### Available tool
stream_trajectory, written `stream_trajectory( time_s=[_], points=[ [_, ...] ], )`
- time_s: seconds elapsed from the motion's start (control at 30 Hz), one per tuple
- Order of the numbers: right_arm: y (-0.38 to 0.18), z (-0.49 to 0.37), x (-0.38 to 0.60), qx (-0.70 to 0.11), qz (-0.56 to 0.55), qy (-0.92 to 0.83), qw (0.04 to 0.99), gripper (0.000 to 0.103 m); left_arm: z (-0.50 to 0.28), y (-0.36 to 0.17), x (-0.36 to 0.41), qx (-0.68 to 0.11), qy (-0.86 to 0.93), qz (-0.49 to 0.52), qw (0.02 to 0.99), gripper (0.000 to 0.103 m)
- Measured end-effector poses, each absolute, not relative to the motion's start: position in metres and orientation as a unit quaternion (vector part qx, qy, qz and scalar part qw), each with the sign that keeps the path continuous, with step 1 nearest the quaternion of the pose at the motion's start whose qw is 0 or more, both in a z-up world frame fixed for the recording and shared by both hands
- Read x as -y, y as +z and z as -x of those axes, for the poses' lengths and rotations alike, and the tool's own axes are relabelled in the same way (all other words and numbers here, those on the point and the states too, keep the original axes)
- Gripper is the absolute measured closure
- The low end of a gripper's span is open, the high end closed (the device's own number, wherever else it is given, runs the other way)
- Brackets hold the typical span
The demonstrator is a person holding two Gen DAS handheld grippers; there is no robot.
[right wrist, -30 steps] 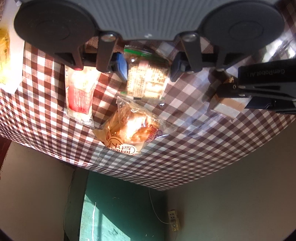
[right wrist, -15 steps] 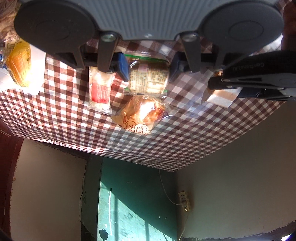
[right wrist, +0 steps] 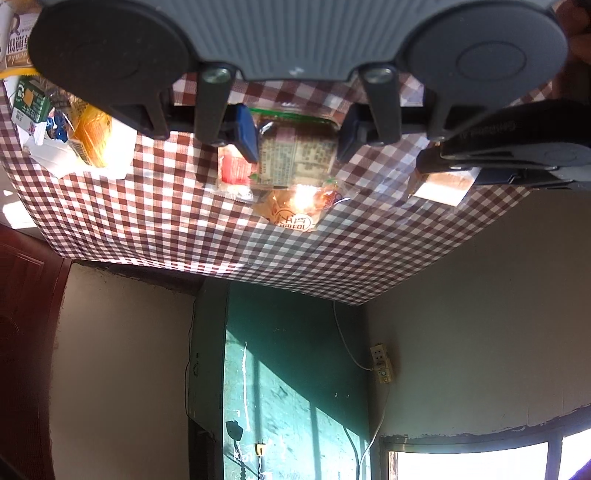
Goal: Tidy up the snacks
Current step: 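Carry the wrapped cake and yellow biscuit pack toward the white tray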
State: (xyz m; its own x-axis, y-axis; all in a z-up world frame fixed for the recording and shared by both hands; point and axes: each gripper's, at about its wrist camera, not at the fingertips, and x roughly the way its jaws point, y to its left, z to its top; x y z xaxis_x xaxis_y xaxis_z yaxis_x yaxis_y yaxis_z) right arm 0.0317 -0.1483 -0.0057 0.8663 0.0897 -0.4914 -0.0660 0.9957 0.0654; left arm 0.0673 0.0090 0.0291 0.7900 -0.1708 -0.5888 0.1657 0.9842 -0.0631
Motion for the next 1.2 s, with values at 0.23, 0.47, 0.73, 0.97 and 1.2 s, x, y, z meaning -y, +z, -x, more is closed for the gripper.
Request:
stream_trajectory(
  time_s=[0.23, 0.47, 0.73, 0.97, 1.2],
  points=[
    [0.004, -0.01, 0.152, -0.242, -0.03, 0.032, 0.969, 0.058, -0.048, 0.042, -0.005, -0.298, -0.098, 0.001, 0.949, 0.042],
    [0.013, 0.011, 0.154, -0.232, -0.033, 0.026, 0.972, 0.058, -0.033, 0.05, -0.005, -0.29, -0.1, 0.0, 0.952, 0.042],
    [0.02, 0.03, 0.158, -0.222, -0.038, 0.02, 0.974, 0.058, -0.02, 0.054, -0.001, -0.285, -0.108, -0.002, 0.952, 0.042],
    [0.023, 0.043, 0.163, -0.217, -0.041, 0.013, 0.975, 0.058, -0.011, 0.058, 0.002, -0.281, -0.115, -0.003, 0.953, 0.042],
    [0.025, 0.054, 0.17, -0.214, -0.043, 0.004, 0.976, 0.058, -0.001, 0.058, 0.007, -0.281, -0.125, -0.004, 0.951, 0.042]
  ],
)
